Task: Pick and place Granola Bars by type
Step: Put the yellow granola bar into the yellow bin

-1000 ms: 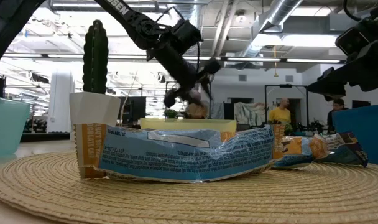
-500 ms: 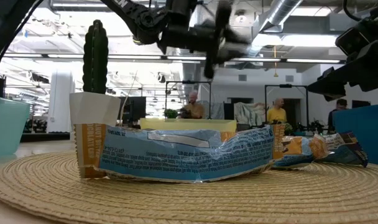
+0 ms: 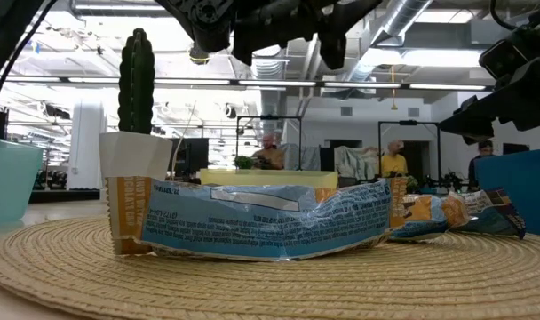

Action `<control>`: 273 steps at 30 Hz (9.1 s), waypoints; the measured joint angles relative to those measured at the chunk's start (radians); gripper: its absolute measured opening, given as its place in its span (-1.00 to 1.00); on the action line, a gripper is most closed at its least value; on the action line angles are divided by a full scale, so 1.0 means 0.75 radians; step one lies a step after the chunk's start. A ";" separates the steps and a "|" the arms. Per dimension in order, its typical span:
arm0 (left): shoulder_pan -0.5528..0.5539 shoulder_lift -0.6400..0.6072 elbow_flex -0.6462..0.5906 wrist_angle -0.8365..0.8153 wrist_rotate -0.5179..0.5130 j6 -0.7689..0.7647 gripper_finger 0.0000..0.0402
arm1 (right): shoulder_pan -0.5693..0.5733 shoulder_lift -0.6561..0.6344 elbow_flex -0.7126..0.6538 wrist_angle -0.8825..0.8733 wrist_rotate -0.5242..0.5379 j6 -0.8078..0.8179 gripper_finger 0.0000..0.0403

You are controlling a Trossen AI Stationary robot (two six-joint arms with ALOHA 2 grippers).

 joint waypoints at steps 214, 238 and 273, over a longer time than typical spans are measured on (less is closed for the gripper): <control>-0.762 0.527 1.340 -1.584 -1.245 0.577 -0.80 | 0.000 0.017 0.000 0.000 0.000 0.000 0.16; -0.574 0.526 1.361 -1.513 -1.247 0.504 -0.79 | 0.000 0.017 0.000 0.000 0.000 0.000 0.16; 0.110 0.526 1.360 -1.538 -1.279 0.128 -0.79 | 0.000 0.017 0.000 0.000 0.000 0.000 0.16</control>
